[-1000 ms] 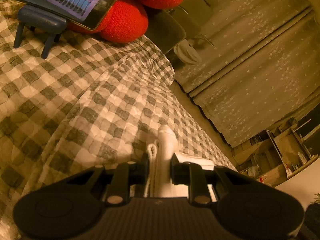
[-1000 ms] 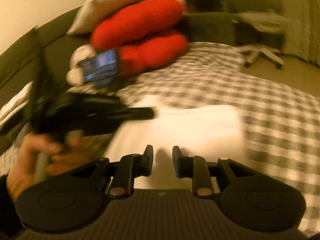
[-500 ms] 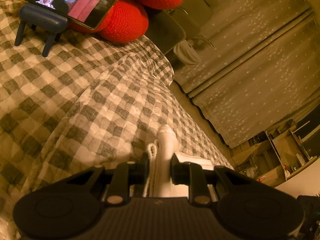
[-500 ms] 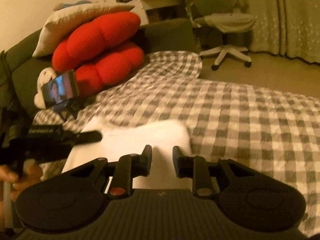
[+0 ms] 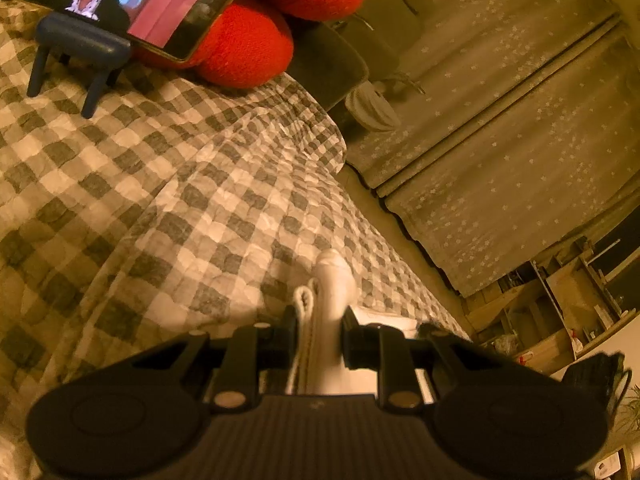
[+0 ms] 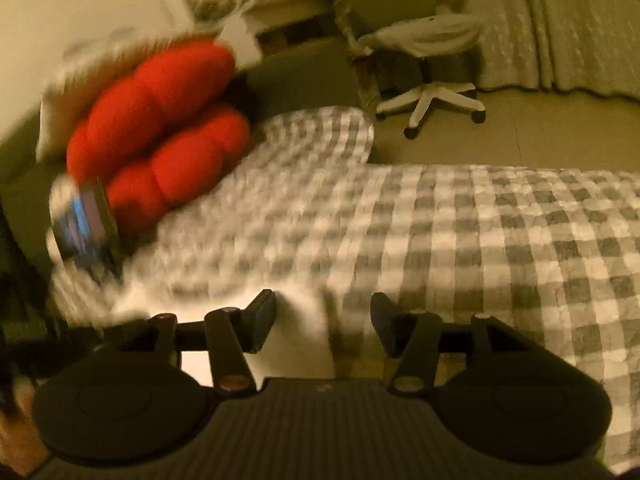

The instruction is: Fold clothes

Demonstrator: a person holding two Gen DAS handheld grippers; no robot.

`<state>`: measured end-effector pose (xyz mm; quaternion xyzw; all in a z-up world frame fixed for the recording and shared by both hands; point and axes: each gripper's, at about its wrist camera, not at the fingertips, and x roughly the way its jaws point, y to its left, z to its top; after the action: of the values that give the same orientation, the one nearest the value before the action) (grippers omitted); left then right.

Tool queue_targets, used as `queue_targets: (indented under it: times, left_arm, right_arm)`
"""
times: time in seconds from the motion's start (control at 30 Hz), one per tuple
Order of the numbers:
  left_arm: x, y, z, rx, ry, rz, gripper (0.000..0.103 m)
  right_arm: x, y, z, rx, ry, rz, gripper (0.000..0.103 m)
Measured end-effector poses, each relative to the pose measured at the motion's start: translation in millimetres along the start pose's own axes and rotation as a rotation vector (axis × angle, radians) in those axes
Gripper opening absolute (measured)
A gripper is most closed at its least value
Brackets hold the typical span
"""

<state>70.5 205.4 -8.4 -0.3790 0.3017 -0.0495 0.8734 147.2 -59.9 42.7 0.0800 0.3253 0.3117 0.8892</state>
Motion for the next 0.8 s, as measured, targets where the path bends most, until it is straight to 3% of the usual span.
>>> queue_targets:
  times: [0.1, 0.17, 0.23, 0.3, 0.33, 0.43, 0.5, 0.63, 0.8]
  left_arm:
    - [-0.9, -1.2, -0.3, 0.007, -0.003, 0.0, 0.021]
    - [-0.4, -0.8, -0.1, 0.006, -0.003, 0.001, 0.021]
    - [0.2, -0.1, 0.1, 0.003, -0.002, 0.002, 0.021]
    - [-0.1, 0.1, 0.1, 0.0, -0.002, 0.001, 0.021]
    - [-0.3, -0.1, 0.1, 0.002, -0.004, 0.001, 0.021]
    - [-1.3, -0.3, 0.0, 0.006, -0.011, 0.005, 0.021]
    - [-1.4, 1.0, 0.4, -0.001, -0.013, 0.002, 0.021]
    - [-0.2, 0.8, -0.6, 0.004, -0.013, 0.006, 0.021]
    - [-0.5, 2.9, -0.5, -0.016, -0.01, -0.001, 0.021]
  right_arm:
    - [2.9, -9.3, 3.8, 0.045, -0.002, 0.021, 0.057]
    - [7.5, -2.6, 3.2, -0.029, 0.021, 0.043, 0.057]
    - [13.6, 6.3, 0.7, -0.098, 0.064, 0.061, 0.046]
    - [17.9, 12.1, -1.6, -0.137, 0.085, 0.068, 0.019]
    - [17.1, 15.5, -1.7, -0.161, 0.075, 0.062, 0.015]
    - [3.2, 26.0, 2.4, -0.187, -0.028, 0.057, 0.014]
    - [1.2, 30.8, 3.1, -0.198, -0.047, 0.046, 0.014]
    - [21.7, 23.4, -7.2, -0.15, 0.032, -0.036, 0.016]
    - [17.4, 17.2, -4.7, -0.091, 0.018, -0.048, 0.017]
